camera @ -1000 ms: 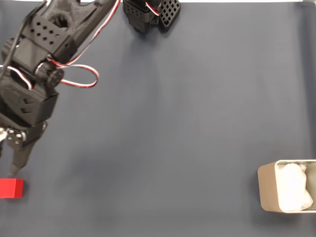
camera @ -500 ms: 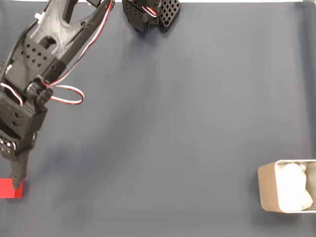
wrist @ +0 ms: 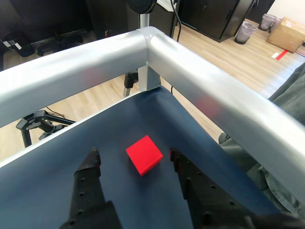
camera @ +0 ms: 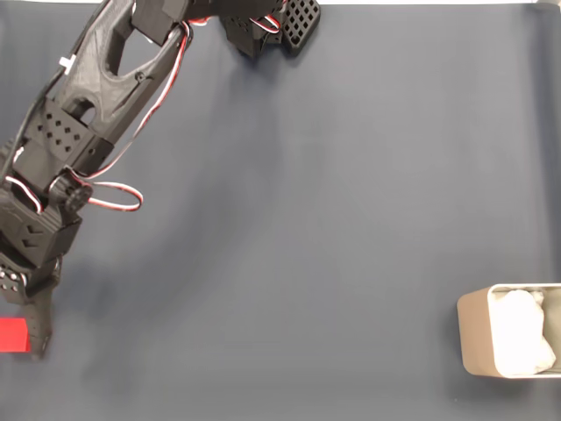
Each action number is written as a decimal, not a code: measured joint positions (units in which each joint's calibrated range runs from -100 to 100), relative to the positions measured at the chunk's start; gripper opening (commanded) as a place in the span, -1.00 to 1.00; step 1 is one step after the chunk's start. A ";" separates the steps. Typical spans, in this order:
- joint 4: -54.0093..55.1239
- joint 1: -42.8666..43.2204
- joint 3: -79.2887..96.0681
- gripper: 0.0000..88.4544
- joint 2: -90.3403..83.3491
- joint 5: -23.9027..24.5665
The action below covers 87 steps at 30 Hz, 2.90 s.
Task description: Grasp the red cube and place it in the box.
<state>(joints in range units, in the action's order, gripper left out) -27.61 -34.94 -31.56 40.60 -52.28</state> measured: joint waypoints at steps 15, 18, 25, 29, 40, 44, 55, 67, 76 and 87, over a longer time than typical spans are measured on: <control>4.14 -1.11 -3.44 -0.10 7.64 -0.34; 5.65 -1.34 -3.44 -0.09 9.03 -0.83; 7.40 -1.19 -4.43 -0.07 11.90 -1.27; 8.11 -1.34 -5.70 -0.06 13.46 -1.27; 8.43 -1.63 -6.51 -0.06 14.50 -1.27; 8.43 -1.56 -6.51 -0.06 14.50 -0.68; 8.43 0.82 -5.06 -0.06 14.33 1.12; 8.43 1.85 -3.80 -0.06 12.51 1.90; 8.43 2.08 -2.89 -0.06 12.07 1.90; 8.75 3.04 -2.17 -0.10 11.29 1.95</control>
<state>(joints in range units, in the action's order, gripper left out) -18.85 -31.90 -33.73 51.89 -50.33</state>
